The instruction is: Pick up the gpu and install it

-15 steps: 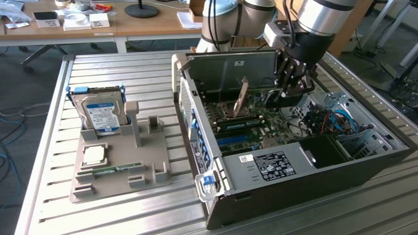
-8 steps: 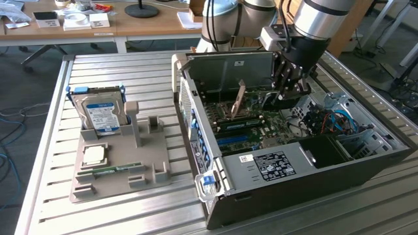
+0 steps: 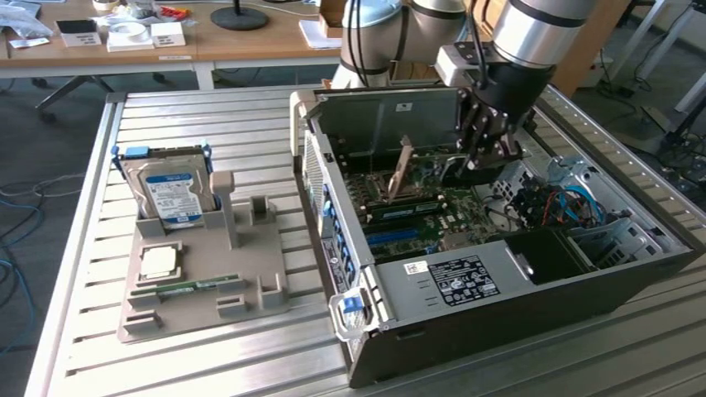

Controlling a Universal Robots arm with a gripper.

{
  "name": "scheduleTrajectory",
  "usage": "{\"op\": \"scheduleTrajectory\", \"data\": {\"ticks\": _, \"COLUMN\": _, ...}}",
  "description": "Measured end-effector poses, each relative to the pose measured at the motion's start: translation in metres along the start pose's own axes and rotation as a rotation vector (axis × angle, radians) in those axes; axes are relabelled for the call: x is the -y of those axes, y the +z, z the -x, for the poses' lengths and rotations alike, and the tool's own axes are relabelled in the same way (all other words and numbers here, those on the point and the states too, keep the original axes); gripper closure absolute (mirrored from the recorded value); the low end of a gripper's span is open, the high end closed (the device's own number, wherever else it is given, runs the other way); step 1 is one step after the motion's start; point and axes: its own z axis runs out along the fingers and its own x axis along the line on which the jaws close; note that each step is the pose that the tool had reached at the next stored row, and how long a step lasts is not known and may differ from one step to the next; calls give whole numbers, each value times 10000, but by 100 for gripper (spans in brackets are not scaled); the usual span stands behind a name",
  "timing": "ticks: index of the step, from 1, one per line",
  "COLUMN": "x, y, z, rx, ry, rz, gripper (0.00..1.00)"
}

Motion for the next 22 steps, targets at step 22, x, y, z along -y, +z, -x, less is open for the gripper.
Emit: {"op": "scheduleTrajectory", "data": {"ticks": 22, "x": -113, "y": 74, "z": -15, "rx": 3, "ry": 0, "rz": -1, "gripper": 73}}
